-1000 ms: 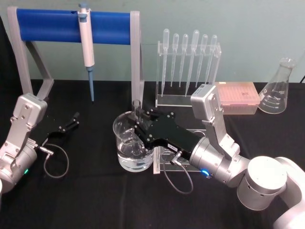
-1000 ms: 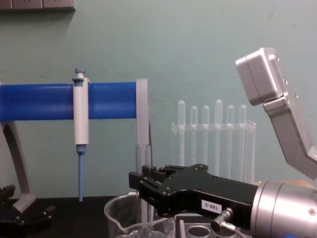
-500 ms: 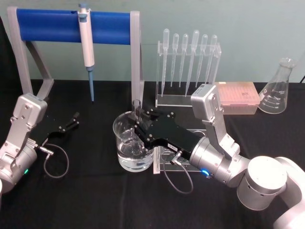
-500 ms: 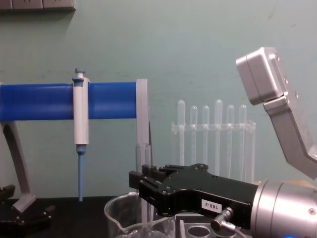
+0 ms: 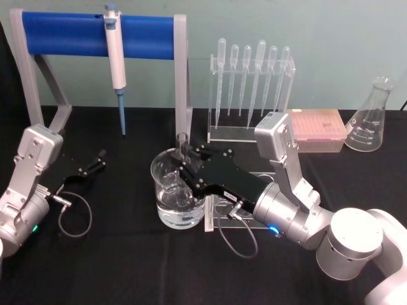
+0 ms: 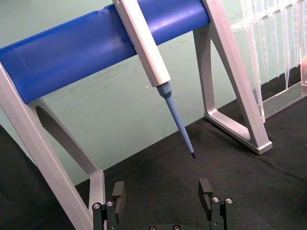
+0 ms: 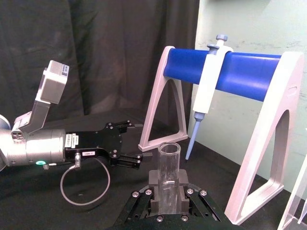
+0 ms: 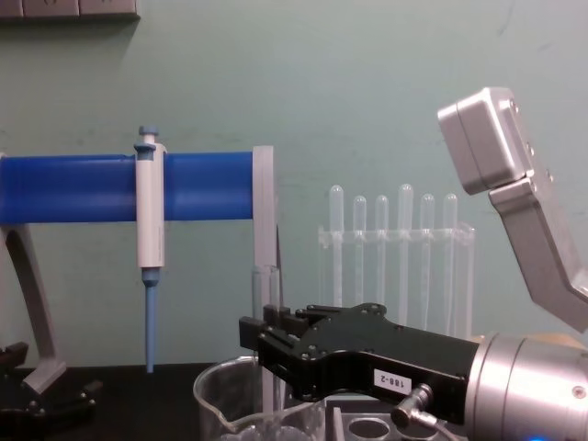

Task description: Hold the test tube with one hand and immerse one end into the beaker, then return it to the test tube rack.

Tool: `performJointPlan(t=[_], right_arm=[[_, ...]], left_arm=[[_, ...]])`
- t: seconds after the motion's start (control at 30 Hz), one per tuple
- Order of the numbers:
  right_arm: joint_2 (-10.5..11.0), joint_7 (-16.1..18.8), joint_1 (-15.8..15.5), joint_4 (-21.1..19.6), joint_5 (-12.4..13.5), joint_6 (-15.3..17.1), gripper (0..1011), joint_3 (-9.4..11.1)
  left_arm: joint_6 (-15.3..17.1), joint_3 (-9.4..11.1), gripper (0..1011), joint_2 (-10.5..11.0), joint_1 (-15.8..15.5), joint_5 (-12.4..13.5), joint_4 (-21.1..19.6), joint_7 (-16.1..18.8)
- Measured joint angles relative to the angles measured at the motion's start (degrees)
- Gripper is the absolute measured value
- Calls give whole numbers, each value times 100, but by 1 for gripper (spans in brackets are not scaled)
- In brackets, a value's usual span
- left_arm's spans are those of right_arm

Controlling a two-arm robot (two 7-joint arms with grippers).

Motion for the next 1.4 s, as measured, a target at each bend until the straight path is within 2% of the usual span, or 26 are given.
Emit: performJointPlan(t=[1.4], right_arm=[[0,0,0,0,0,0,224,0]], left_arm=[[0,0,1000,0,0,0,0,0]])
